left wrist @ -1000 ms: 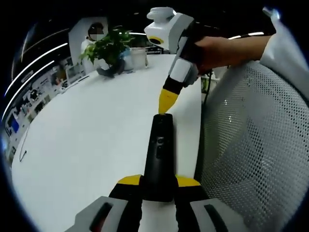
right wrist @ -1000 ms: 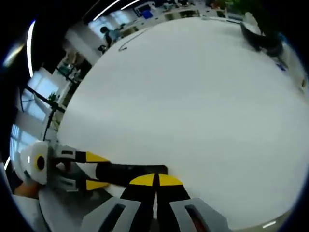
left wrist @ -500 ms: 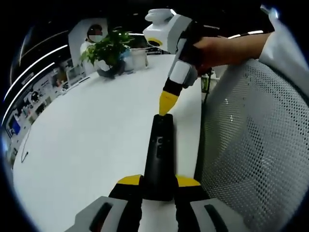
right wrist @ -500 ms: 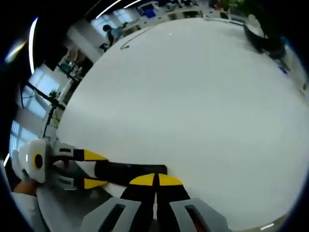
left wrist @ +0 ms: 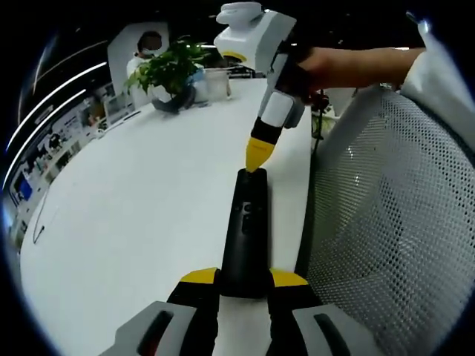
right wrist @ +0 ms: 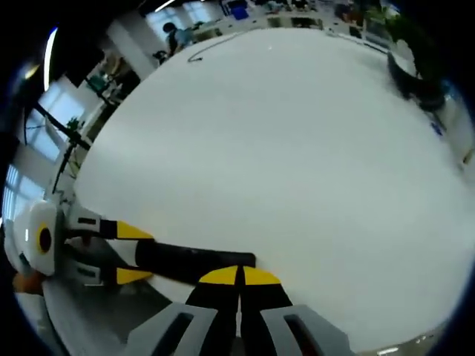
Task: Press the specified remote control buttons in sequence, fully releasing each button before pressing the next.
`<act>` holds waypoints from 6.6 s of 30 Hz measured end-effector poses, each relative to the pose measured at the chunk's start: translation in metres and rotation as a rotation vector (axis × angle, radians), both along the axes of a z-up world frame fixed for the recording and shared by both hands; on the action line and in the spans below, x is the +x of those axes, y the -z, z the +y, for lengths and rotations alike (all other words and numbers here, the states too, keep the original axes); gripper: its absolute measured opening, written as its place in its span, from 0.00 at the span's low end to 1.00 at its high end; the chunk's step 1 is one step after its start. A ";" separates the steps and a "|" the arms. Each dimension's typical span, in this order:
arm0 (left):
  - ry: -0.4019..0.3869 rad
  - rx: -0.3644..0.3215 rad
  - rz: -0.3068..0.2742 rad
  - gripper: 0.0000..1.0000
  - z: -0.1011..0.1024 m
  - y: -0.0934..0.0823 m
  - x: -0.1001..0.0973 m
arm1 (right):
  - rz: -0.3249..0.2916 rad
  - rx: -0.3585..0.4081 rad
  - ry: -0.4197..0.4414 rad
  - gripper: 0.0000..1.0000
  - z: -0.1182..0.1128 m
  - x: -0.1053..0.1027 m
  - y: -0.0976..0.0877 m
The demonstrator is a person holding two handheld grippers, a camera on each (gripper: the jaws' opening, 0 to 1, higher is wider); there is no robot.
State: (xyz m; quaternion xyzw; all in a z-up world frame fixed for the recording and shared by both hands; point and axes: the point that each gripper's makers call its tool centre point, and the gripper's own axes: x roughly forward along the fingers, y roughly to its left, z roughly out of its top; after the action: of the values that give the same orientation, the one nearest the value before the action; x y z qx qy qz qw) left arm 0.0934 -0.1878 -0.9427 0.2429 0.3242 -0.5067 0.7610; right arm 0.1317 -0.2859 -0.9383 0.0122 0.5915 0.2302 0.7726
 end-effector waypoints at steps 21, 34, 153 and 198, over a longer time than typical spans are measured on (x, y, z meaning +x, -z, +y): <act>0.009 -0.011 0.006 0.24 -0.001 0.001 0.000 | 0.196 0.244 0.282 0.00 -0.006 0.000 -0.002; 0.017 -0.012 0.001 0.24 -0.002 0.001 0.001 | 0.212 0.345 0.332 0.00 -0.004 0.001 -0.004; 0.045 -0.035 -0.008 0.23 -0.006 0.002 0.002 | 0.203 0.417 0.249 0.00 0.014 -0.005 -0.005; 0.031 -0.086 0.002 0.25 -0.015 0.001 0.003 | 0.150 0.402 0.252 0.00 0.019 0.000 -0.001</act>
State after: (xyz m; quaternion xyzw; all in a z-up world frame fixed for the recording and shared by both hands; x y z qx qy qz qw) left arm 0.0965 -0.2029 -0.9434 0.2143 0.2991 -0.5324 0.7624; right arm 0.1318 -0.2673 -0.9368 0.2564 0.5835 0.2436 0.7310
